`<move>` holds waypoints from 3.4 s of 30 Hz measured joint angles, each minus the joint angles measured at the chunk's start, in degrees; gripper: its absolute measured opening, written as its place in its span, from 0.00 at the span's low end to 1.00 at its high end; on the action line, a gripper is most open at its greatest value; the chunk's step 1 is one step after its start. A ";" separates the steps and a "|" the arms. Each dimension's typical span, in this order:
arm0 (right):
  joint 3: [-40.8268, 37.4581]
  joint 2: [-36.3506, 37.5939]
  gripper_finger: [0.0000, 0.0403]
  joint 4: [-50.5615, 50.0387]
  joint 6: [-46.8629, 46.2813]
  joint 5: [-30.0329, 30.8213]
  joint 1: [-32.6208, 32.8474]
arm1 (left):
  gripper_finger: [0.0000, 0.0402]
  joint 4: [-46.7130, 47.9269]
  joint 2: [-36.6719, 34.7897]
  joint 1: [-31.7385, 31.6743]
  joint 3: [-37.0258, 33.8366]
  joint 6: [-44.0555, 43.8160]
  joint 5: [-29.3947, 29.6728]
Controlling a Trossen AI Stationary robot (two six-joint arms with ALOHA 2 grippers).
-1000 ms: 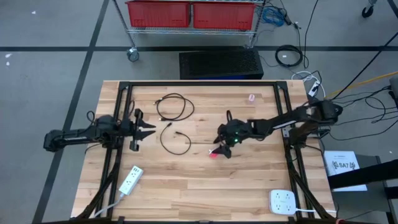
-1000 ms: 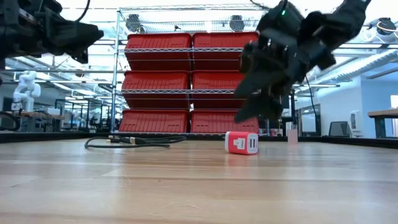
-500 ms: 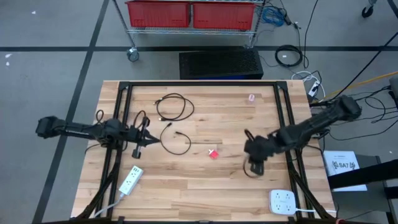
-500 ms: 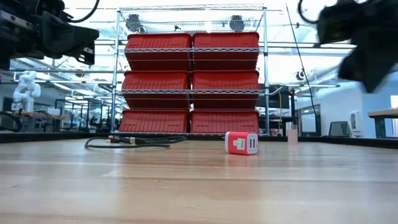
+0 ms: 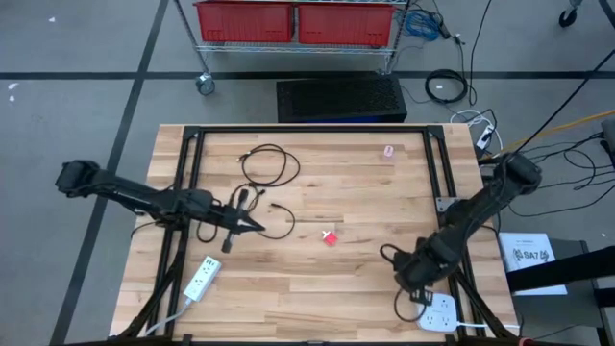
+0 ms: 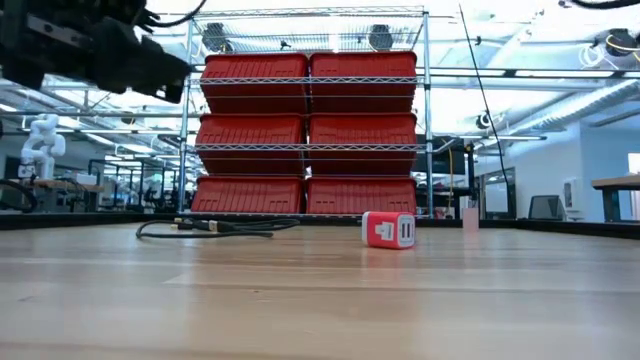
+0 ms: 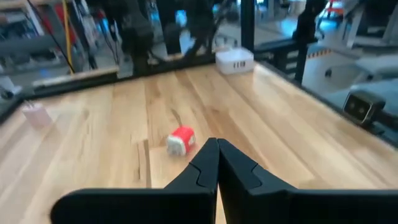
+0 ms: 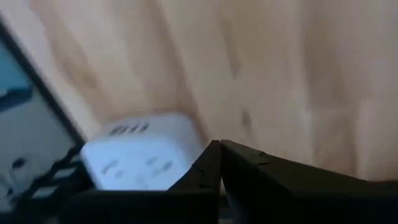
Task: Insert USB
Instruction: Insert the red charger adapter into the right white outlet extension
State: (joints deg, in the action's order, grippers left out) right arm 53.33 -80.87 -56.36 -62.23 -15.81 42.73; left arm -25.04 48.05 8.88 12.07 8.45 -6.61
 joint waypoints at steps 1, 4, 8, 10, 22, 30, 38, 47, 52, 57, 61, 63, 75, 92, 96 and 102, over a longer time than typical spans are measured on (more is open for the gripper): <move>0.37 -0.49 0.00 0.10 -1.14 -1.08 0.85 | 0.02 -0.03 1.23 0.00 0.41 0.00 0.02; 0.41 -2.20 0.00 -0.21 -4.71 -4.65 3.52 | 0.02 -0.21 4.07 0.00 0.83 -0.05 0.50; 0.40 -4.32 0.00 1.28 -6.27 -5.71 6.12 | 0.02 -0.02 6.28 0.00 0.83 -0.44 1.60; 0.40 -5.29 0.00 3.68 -6.17 -5.70 6.21 | 0.02 0.02 6.41 0.04 0.83 -0.46 1.71; -0.76 -11.19 0.00 14.50 -3.99 -9.22 5.96 | 0.02 -0.18 6.15 1.47 0.83 -0.61 2.34; -0.73 -13.13 0.00 16.02 4.90 -7.43 -0.29 | 0.02 -0.40 6.15 1.66 0.83 -0.61 2.87; -0.75 -13.13 0.00 19.63 14.13 -1.59 -8.34 | 0.02 -0.20 6.15 1.66 0.83 -0.59 3.45; -0.91 -13.76 0.00 29.90 22.26 11.56 -17.97 | 0.02 -0.20 6.15 1.66 0.83 -0.59 3.80; -0.88 -15.51 0.00 34.39 25.37 14.54 -22.48 | 0.02 -0.19 6.15 1.66 0.83 -0.59 3.87; -0.87 -17.03 0.00 39.89 27.21 17.36 -25.44 | 0.02 -0.17 6.15 1.66 0.83 -0.59 3.87; -0.98 -17.96 0.00 43.92 29.20 18.28 -26.99 | 0.02 -0.15 6.15 1.66 0.83 -0.59 3.89; -1.06 -18.20 0.00 45.40 30.37 18.25 -27.42 | 0.02 -0.14 6.15 1.66 0.83 -0.59 3.93; 0.62 -18.48 0.00 48.31 31.75 17.63 -27.33 | 0.02 -0.13 6.15 1.66 0.83 -0.61 4.13; 10.52 -18.57 0.06 32.59 27.03 20.43 -29.17 | 0.02 0.07 6.15 1.66 0.83 -0.59 4.13; 10.52 -18.57 0.16 29.99 20.88 20.47 -30.59 | 0.02 0.07 6.15 1.66 0.83 -0.59 4.13; 10.63 -19.66 0.37 30.73 16.67 23.41 -31.05 | 0.02 0.07 6.15 1.66 0.83 -0.59 4.11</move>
State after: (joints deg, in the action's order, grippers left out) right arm 63.96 -100.53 -25.63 -45.56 7.60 11.68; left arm -24.97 54.19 10.55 12.91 7.86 -2.50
